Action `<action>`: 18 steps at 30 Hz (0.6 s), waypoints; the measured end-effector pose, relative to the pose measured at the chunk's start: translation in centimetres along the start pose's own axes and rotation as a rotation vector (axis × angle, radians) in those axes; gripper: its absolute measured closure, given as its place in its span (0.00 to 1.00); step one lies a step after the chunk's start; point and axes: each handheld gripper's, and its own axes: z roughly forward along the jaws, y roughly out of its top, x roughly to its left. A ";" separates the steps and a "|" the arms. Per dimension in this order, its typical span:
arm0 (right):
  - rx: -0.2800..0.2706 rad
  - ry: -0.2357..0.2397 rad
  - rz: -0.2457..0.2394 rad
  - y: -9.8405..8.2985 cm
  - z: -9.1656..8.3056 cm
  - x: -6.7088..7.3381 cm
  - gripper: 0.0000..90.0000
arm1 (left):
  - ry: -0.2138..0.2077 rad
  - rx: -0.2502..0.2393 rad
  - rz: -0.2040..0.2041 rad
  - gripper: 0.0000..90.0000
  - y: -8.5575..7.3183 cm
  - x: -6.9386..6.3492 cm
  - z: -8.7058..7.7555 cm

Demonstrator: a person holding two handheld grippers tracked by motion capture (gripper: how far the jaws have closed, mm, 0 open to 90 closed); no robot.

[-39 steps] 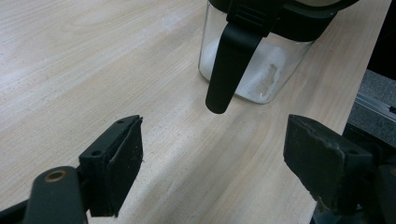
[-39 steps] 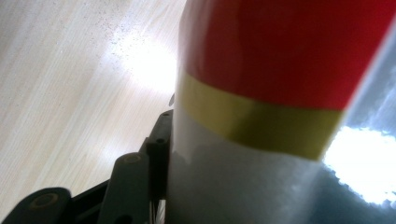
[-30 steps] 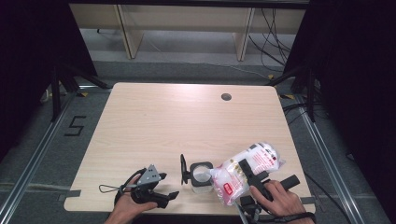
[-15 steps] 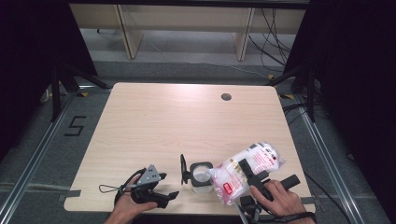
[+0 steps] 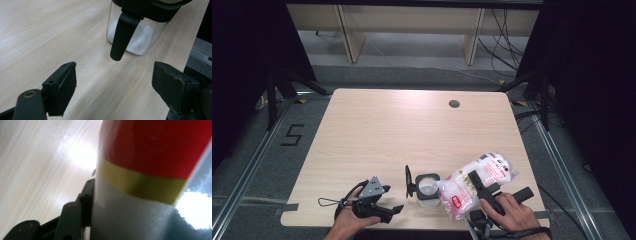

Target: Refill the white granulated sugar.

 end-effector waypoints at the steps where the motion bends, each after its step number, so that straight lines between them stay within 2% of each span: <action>1: 0.005 0.007 0.016 0.0 0.0 0.1 0.62 | 0.000 0.000 0.000 0.22 0.0 0.0 0.0; 2: 0.000 0.003 0.001 0.0 0.0 0.0 0.62 | 0.000 0.000 0.001 0.22 0.0 0.0 0.0; 3: 0.015 0.003 0.029 0.0 -0.1 0.2 0.62 | 0.000 0.001 0.001 0.22 0.0 0.0 0.0; 6: 0.016 -0.003 0.006 0.0 -0.1 -0.1 0.62 | 0.000 -0.004 -0.006 0.22 0.0 0.0 0.1; 18: 0.015 -0.001 -0.003 -0.1 -0.2 -0.3 0.62 | 0.000 0.000 0.000 0.22 0.0 0.0 0.0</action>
